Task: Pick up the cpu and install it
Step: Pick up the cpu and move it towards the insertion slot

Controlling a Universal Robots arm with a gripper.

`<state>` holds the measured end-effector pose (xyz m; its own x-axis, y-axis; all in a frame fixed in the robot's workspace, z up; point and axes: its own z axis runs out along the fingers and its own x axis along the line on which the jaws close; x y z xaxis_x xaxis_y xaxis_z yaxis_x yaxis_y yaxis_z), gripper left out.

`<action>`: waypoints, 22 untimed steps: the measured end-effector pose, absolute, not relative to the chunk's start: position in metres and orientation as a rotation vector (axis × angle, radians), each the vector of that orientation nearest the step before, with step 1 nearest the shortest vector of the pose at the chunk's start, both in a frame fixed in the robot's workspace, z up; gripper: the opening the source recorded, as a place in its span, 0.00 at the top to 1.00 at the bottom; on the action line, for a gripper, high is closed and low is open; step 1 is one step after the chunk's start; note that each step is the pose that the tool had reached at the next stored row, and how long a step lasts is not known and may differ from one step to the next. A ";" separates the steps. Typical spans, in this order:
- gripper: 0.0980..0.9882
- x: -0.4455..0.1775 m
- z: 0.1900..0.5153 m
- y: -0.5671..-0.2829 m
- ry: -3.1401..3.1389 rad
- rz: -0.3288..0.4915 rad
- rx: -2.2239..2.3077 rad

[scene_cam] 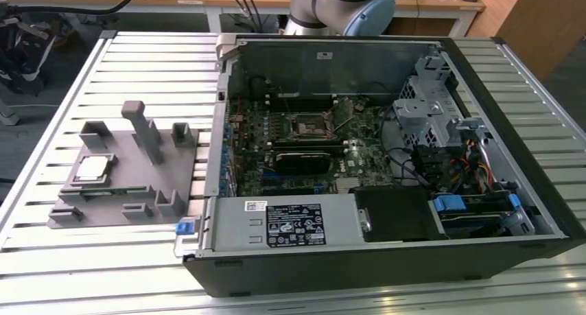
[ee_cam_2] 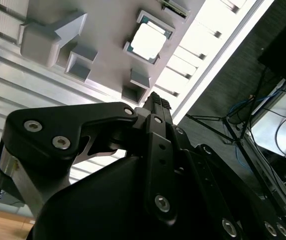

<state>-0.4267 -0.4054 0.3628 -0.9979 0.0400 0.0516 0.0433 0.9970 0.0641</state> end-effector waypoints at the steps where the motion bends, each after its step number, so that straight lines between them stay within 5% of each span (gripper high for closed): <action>1: 0.99 -0.427 0.363 -0.405 -3.089 -0.101 -0.064; 22: 0.99 -0.430 0.358 -0.405 -3.080 -0.100 -0.062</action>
<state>-0.4298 -0.4054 0.3580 -0.9974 0.0380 0.0607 0.0419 0.9971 0.0637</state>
